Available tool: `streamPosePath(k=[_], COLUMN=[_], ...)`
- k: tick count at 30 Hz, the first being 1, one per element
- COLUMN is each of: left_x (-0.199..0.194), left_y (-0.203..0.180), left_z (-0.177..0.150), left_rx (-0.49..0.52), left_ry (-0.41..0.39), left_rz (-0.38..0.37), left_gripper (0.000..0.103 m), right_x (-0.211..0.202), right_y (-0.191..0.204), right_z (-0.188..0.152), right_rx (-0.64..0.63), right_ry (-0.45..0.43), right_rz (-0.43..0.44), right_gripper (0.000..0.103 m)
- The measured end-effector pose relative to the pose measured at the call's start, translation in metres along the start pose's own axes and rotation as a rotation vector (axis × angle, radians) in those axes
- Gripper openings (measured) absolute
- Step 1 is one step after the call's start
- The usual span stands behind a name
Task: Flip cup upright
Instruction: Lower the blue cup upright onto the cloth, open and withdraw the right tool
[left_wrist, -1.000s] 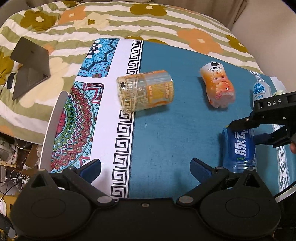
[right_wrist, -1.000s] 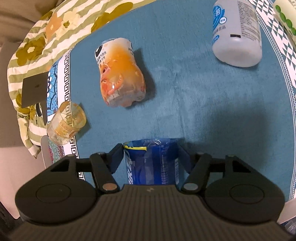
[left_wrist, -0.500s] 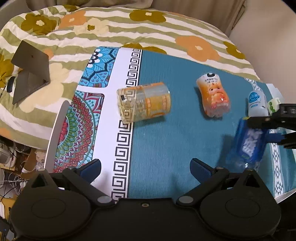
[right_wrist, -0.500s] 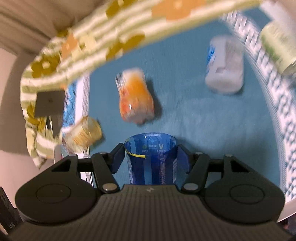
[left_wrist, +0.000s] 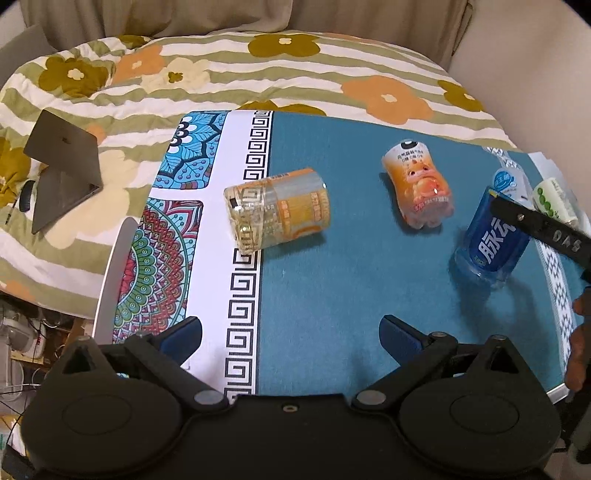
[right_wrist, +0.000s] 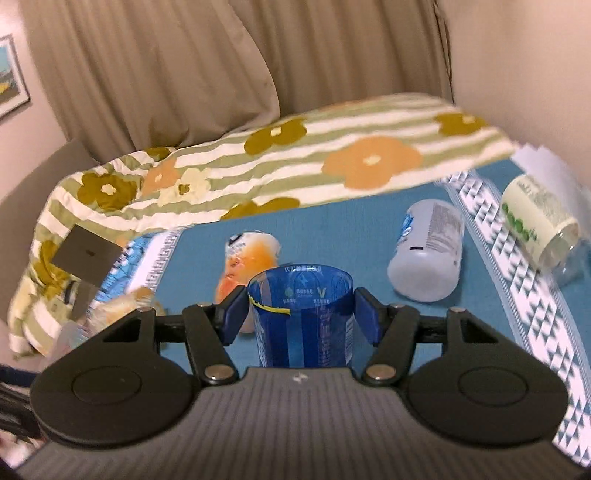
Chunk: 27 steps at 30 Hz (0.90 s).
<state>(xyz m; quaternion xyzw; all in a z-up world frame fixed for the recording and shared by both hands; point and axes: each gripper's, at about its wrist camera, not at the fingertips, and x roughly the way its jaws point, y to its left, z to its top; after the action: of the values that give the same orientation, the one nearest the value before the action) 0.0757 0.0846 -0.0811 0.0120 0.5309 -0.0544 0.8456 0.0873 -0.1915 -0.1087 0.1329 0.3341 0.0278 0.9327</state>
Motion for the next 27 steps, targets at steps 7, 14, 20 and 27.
streamPosePath(k=[7, 14, 20, 27], left_x=[0.0, -0.007, -0.009, -0.013], left_y=[-0.009, -0.016, -0.014, -0.013], left_z=[-0.009, -0.012, -0.016, -0.023], left_rx=[0.016, 0.008, -0.025, -0.052], left_ry=[0.014, 0.004, 0.013, 0.003], left_rz=[0.0, -0.017, -0.026, -0.013], left_gripper=[0.103, 0.103, 0.103, 0.103], right_x=[-0.013, -0.023, -0.022, -0.018], right_y=[0.006, 0.013, 0.019, 0.022], right_z=[-0.022, -0.031, -0.029, -0.025], right_rx=[-0.102, -0.151, -0.194, -0.206], right_ry=[-0.041, 0.013, 0.052, 0.08], right_rz=[0.016, 0.005, 0.001, -0.033], right_gripper=[0.078, 0.078, 0.079, 0.103])
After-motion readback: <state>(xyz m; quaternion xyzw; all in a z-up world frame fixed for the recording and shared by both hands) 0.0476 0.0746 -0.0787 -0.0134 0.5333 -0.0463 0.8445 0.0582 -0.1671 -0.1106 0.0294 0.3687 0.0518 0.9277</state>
